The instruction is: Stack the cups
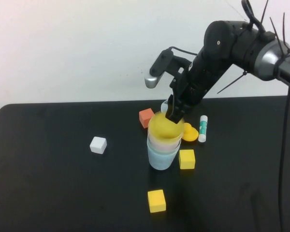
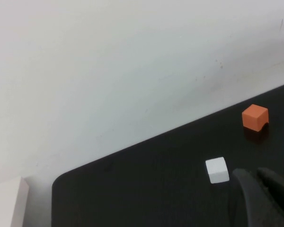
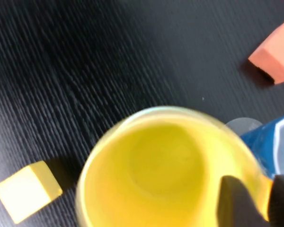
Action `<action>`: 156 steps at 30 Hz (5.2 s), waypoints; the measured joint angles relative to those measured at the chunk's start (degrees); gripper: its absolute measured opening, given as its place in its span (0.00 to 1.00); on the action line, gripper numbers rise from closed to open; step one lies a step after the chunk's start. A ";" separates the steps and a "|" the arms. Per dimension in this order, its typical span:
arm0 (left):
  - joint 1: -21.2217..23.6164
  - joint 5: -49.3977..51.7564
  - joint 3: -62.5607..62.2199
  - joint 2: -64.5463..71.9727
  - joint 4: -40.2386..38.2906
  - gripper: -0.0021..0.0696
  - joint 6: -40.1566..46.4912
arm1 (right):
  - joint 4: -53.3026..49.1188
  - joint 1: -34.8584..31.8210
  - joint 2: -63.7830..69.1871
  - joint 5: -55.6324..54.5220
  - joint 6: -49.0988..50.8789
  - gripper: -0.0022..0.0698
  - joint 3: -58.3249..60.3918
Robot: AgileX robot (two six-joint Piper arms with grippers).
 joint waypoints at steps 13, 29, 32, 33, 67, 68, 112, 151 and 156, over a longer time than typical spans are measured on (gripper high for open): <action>0.00 -3.59 0.03 -2.06 -1.11 0.03 -3.75 | -3.93 0.10 -5.79 11.29 4.12 0.13 -13.84; 0.00 -3.87 0.03 -11.64 -8.50 0.03 -4.41 | -26.16 1.05 -34.16 12.72 15.63 0.03 -4.39; 0.00 -3.77 0.03 -11.81 -9.81 0.03 -4.41 | -29.58 1.05 -39.50 12.72 17.52 0.03 4.29; 0.00 -3.77 0.03 -11.81 -9.89 0.03 -4.41 | -30.10 1.05 -41.04 12.72 18.17 0.03 6.85; 0.00 0.06 0.03 -11.81 -10.51 0.03 -4.41 | -22.41 1.05 -99.82 -21.84 28.50 0.03 94.60; 0.00 0.06 0.03 -11.81 -10.51 0.03 -4.41 | -22.41 1.05 -99.86 -21.48 28.50 0.03 94.60; 16.52 -0.63 17.12 -12.92 -39.36 0.03 17.99 | -21.75 1.05 -100.09 -19.53 28.50 0.03 94.64; 19.06 -0.63 17.12 -12.92 -38.11 0.03 16.61 | -28.45 -13.81 -116.37 -19.28 23.38 0.03 94.64; 19.14 -0.63 17.12 -12.92 -38.11 0.03 16.73 | -29.92 -19.72 -120.20 -21.89 24.17 0.03 96.28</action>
